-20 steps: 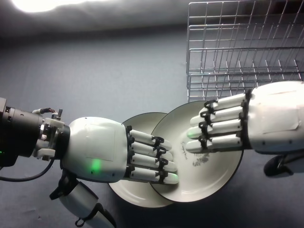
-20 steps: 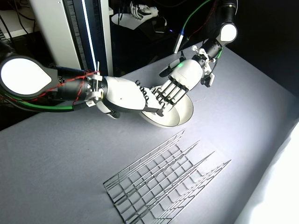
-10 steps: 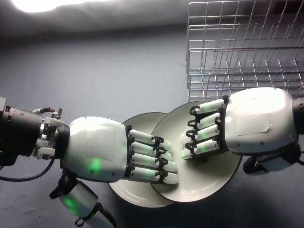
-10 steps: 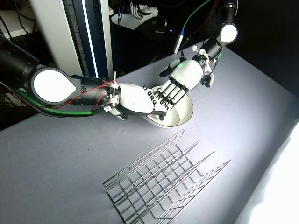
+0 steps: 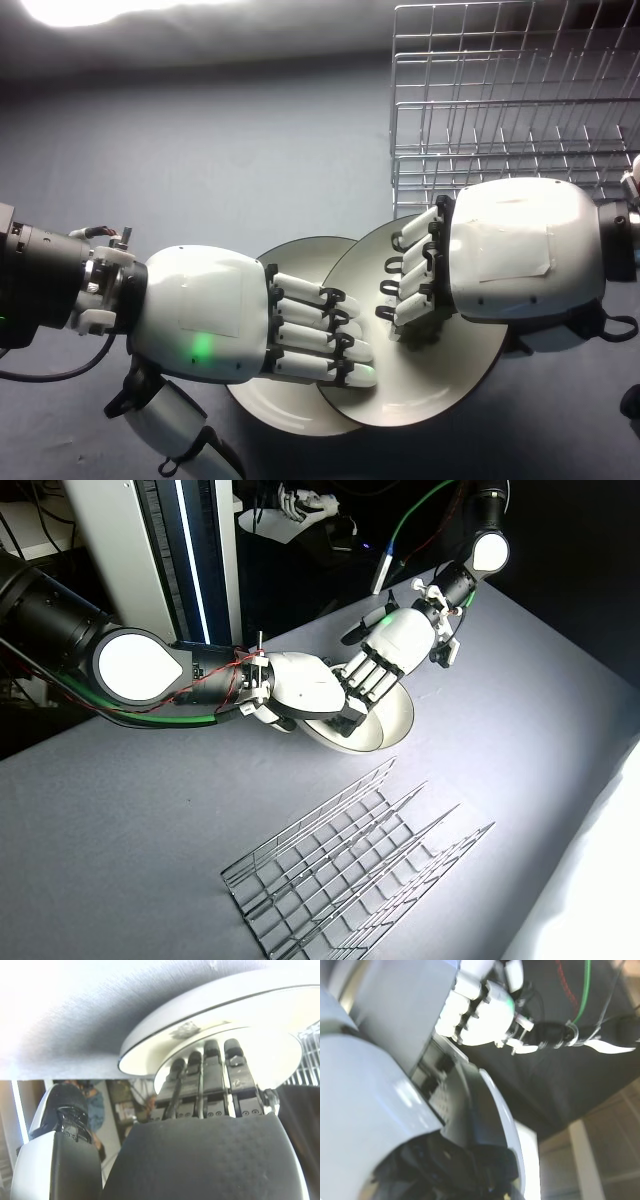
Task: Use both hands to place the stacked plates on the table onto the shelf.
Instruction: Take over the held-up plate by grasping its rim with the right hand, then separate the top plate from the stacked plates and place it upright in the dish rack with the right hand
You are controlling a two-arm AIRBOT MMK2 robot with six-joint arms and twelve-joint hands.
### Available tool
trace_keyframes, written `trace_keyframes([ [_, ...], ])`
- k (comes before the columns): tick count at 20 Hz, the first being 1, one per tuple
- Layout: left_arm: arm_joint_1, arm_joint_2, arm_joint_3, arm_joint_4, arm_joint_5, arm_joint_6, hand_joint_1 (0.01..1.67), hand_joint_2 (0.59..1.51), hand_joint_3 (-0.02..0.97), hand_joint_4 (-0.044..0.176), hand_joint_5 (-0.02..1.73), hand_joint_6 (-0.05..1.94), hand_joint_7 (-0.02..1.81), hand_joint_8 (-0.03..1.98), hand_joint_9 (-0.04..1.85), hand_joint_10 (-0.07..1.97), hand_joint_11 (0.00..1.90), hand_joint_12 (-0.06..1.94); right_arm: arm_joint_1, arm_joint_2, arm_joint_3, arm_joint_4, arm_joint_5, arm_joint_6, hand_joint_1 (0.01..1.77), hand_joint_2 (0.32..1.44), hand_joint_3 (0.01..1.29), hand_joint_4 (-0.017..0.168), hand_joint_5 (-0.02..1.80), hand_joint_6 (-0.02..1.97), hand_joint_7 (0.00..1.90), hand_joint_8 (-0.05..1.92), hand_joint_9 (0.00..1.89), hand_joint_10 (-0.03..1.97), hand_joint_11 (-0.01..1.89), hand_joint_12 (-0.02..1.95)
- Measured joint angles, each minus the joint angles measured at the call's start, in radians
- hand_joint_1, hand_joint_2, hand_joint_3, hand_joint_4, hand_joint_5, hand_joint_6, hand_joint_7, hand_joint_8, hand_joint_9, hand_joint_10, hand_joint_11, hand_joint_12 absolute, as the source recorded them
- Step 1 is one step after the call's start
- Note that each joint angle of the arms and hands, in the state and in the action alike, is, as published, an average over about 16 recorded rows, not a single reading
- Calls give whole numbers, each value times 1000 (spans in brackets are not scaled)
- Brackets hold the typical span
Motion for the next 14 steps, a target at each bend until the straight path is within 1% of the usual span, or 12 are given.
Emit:
trace_keyframes([
  [4, -12, 13, -4, 4, -1, -7, 15, 1136, 17, -7, 29, -33, 72, -13, 110, 10, 62, 67, 6, -3, 0, -1, 4, -3, 1228, 978, 15, -11, 744, 380, 822, 307, 795, 550, 639, 1271],
  [7, -27, 34, -11, 9, 0, -14, 15, 1137, 17, -4, 56, -28, 101, -9, 121, 11, 63, 79, 12, -4, 0, -1, 6, -5, 1230, 965, 14, -11, 754, 499, 847, 423, 828, 724, 740, 1252],
  [11, -59, 77, -29, 16, 4, -25, 15, 1138, 17, -1, 89, -15, 133, -3, 132, 11, 64, 95, 22, -4, 0, -3, 10, -4, 1230, 952, 14, -10, 759, 620, 861, 552, 855, 944, 783, 1258],
  [14, -88, 118, -44, 22, 8, -31, 14, 1138, 17, 1, 112, -6, 153, 2, 137, 11, 62, 105, 32, -2, 0, -5, 12, -4, 1231, 950, 14, -9, 762, 684, 868, 613, 873, 1045, 775, 1283],
])
